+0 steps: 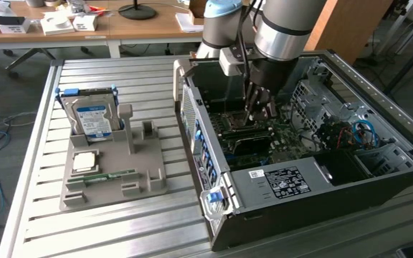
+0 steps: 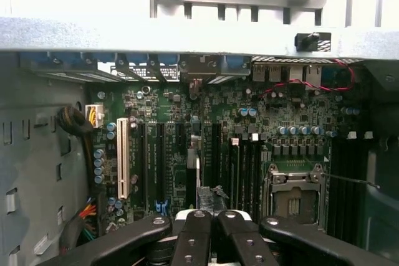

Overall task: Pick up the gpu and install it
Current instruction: 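Press down on the gpu until it lock into place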

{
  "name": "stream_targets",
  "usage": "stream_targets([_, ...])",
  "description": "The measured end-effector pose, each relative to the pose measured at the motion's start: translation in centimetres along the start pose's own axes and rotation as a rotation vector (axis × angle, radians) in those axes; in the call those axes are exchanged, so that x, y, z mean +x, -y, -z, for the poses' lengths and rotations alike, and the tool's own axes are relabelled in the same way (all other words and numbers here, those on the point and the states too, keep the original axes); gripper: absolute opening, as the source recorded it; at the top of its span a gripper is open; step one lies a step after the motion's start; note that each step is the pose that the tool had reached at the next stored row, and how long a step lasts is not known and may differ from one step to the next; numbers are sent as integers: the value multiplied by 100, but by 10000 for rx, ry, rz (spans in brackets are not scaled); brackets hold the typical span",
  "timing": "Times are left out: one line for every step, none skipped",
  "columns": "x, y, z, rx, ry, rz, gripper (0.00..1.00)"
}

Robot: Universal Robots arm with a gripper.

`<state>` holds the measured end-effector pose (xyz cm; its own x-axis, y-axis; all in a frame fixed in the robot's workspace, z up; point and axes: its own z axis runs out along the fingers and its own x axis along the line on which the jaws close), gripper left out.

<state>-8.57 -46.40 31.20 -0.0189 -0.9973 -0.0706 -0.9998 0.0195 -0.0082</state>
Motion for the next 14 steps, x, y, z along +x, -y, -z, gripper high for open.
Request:
stream_targets([-1,0,9,1,2,0,11])
stream_targets([-1,1,17,0,1,0,11])
stream_targets([-2,2,24,1,2,1,11])
stream_targets([-2,4,31,1,2,1,11])
stream_targets([-2,6,36,1,3,2,11])
stream_targets([-3,7,36,2,5,1,11])
stream_targets([-3,6,36,2,6,0,11])
stream_targets([-3,6,36,2,5,0,11])
stream_targets([-3,7,37,2,3,0,11])
stream_targets([-3,7,38,1,2,0,11])
stream_targets([-3,9,38,1,2,0,11])
stream_targets([-3,18,39,-1,0,3,11])
stream_targets([-3,31,39,-1,0,1,11])
stream_targets([-4,46,38,-1,1,1,11])
